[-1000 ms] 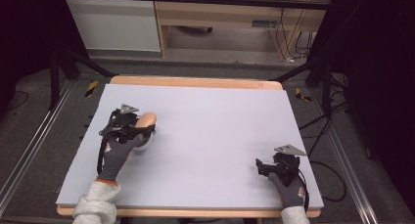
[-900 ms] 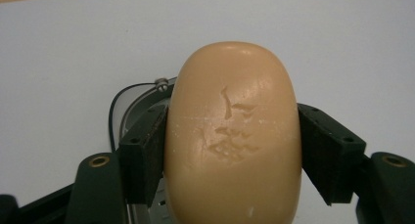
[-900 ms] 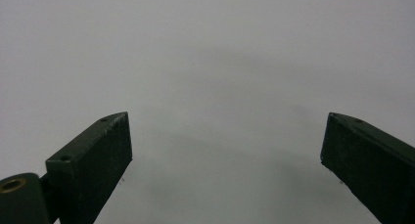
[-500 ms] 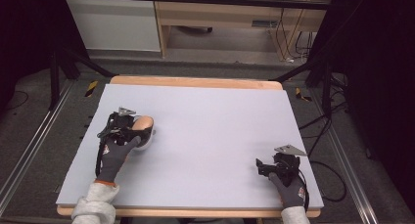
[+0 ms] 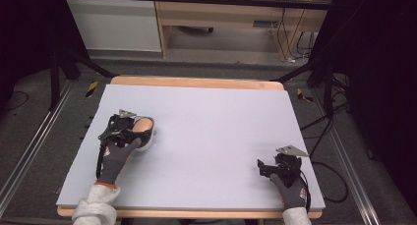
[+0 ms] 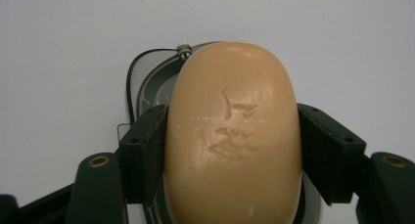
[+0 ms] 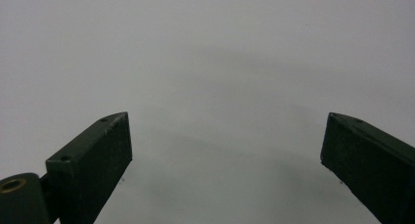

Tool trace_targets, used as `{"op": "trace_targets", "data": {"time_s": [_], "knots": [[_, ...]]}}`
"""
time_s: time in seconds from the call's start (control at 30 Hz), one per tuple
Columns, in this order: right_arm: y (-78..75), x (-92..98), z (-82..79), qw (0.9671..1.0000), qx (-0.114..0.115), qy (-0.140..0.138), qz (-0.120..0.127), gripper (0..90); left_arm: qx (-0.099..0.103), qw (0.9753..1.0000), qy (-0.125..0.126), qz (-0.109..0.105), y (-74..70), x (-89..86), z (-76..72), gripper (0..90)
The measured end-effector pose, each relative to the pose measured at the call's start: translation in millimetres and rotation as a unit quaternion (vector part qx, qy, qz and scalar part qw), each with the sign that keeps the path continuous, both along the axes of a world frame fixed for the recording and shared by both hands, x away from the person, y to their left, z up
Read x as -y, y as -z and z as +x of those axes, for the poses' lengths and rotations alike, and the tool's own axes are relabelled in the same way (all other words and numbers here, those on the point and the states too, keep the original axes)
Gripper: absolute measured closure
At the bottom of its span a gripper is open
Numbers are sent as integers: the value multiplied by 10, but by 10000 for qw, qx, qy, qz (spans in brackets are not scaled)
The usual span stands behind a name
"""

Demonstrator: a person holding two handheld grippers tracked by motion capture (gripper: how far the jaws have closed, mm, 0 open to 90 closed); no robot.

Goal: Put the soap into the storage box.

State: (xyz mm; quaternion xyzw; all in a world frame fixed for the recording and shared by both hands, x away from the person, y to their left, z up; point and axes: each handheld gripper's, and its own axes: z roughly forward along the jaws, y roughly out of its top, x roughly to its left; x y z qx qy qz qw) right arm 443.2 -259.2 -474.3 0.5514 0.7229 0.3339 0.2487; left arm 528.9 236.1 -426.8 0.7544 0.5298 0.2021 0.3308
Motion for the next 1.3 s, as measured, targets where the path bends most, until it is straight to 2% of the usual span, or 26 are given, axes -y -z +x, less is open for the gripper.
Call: {"op": "trace_targets", "data": {"time_s": [0.57,0.87,1.3], "knots": [[-1,-2,-1,10000,19,-8,-14,52,51,10000,40,30,19,28,-25,311],[-4,-3,-3,10000,21,0,0,52,91,9998,80,144,16,74,-46,293],[-8,-3,-4,10000,22,-8,20,52,430,9989,93,139,-56,137,-102,293]]}}
